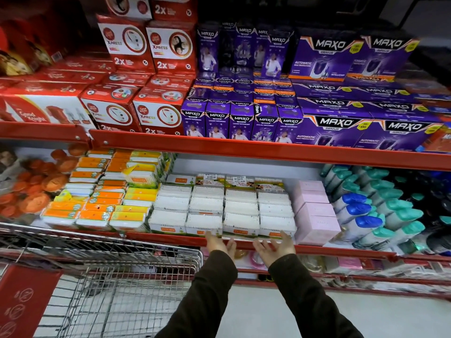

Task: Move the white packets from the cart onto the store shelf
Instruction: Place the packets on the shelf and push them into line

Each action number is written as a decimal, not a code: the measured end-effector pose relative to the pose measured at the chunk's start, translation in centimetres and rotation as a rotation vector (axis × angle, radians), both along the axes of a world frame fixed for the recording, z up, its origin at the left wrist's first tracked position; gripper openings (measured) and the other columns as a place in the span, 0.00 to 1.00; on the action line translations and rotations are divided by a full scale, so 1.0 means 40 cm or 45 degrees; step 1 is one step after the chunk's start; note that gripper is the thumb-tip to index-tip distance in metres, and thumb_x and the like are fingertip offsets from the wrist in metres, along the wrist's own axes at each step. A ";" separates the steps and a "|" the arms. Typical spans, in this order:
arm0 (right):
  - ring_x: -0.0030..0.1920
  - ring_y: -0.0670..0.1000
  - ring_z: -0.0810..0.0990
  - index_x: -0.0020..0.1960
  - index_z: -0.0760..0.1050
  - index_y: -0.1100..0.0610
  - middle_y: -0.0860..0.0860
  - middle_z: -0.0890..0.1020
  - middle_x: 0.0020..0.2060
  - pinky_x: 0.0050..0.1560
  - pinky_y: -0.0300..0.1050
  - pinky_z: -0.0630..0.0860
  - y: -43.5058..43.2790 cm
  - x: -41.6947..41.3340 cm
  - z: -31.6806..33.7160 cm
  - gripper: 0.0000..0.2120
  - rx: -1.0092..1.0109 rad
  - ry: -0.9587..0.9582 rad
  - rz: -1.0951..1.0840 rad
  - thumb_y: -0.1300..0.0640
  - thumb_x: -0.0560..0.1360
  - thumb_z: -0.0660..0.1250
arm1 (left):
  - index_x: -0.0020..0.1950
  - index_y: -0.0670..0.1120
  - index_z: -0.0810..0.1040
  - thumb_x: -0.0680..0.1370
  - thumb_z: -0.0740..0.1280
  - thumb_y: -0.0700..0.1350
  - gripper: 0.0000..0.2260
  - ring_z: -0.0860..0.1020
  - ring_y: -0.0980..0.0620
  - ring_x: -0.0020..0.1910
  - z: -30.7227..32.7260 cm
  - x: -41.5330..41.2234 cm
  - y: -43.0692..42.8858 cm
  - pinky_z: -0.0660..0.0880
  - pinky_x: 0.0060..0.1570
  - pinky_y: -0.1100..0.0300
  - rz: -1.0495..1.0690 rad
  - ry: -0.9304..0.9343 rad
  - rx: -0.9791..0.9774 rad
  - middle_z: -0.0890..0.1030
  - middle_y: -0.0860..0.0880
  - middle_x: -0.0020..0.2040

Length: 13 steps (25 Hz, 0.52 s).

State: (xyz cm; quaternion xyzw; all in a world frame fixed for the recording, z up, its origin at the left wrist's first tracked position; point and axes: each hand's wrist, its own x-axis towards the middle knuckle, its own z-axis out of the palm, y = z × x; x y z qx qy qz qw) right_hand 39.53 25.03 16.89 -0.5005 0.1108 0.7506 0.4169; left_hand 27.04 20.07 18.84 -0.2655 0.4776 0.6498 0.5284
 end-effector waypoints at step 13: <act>0.72 0.67 0.66 0.79 0.51 0.58 0.63 0.60 0.76 0.72 0.60 0.66 -0.017 -0.126 0.030 0.32 -0.051 0.092 -0.018 0.49 0.81 0.61 | 0.80 0.46 0.52 0.83 0.53 0.59 0.30 0.71 0.39 0.70 0.020 -0.138 -0.013 0.66 0.74 0.48 0.029 0.032 0.041 0.60 0.39 0.78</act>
